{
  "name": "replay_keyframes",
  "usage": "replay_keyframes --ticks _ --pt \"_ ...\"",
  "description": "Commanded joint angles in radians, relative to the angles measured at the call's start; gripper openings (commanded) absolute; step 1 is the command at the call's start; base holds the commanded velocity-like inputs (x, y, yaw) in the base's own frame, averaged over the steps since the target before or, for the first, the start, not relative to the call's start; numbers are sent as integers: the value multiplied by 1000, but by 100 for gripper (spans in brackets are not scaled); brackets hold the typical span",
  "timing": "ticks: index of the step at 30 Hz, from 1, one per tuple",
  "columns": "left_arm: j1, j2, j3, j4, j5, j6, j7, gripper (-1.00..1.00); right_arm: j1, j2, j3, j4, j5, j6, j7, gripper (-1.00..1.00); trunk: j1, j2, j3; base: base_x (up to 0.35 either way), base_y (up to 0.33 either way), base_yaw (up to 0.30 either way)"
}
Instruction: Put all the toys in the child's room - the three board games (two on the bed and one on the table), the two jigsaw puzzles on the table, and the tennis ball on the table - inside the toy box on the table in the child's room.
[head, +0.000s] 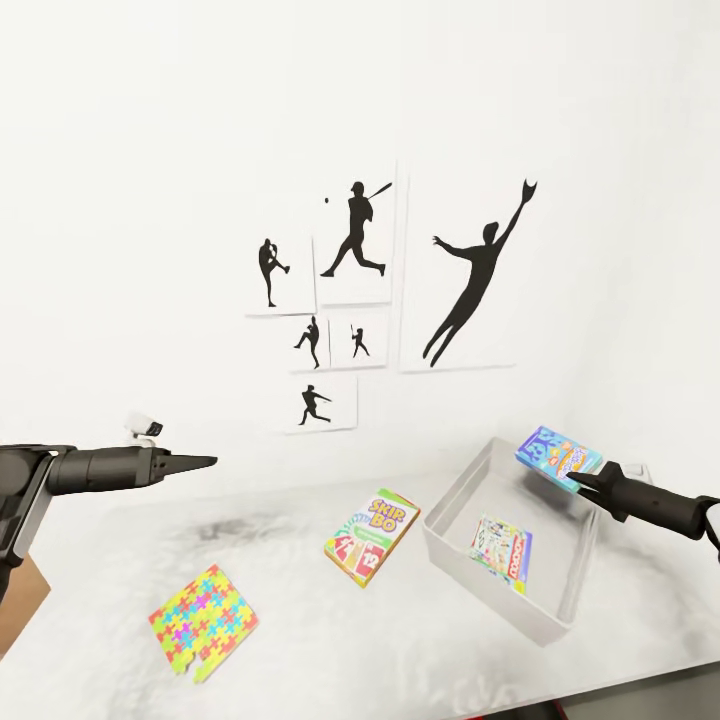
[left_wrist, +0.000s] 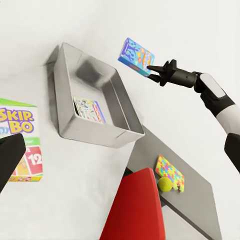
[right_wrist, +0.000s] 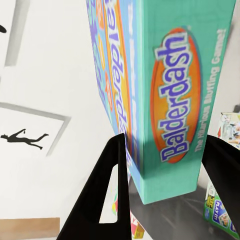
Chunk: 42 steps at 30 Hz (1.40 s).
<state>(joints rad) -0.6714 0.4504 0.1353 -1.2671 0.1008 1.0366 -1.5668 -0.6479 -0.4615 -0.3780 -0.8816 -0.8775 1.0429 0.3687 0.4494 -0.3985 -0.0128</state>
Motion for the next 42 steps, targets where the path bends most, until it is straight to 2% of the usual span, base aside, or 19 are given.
replay_keyframes --ticks 1,21,31,33,36,39,41,42 --pt "-1 0 0 0 -1 11 -4 100 -1 0 -2 1 9 4 10 -100 1 -2 -1 11 0 0" --pt "0 0 0 0 -1 11 -4 100 -1 0 -3 0 9 4 10 -100 1 -2 -1 1 0 0" --pt "0 -1 0 0 -1 11 -4 100 -27 -1 0 3 15 4 -7 -100 1 -2 -1 0 0 0" --pt "0 -1 0 0 -1 11 -4 100 -51 -1 12 9 21 4 -36 -100 1 -2 -1 0 0 0" --pt "0 -1 -1 0 -1 11 -4 100 -131 1 55 53 26 4 -119 -100 1 -2 -1 0 0 0" --pt "0 -2 -2 0 -1 11 -4 100 -262 11 134 194 27 4 -198 -100 1 -2 -1 0 0 0" --pt "0 -2 -2 0 -1 11 -4 100 -307 16 159 251 28 4 -214 -100 1 -2 -1 0 0 0" --pt "0 -3 -1 0 -1 11 -4 100 -353 25 187 312 29 4 -228 -100 1 -2 -1 0 0 0"
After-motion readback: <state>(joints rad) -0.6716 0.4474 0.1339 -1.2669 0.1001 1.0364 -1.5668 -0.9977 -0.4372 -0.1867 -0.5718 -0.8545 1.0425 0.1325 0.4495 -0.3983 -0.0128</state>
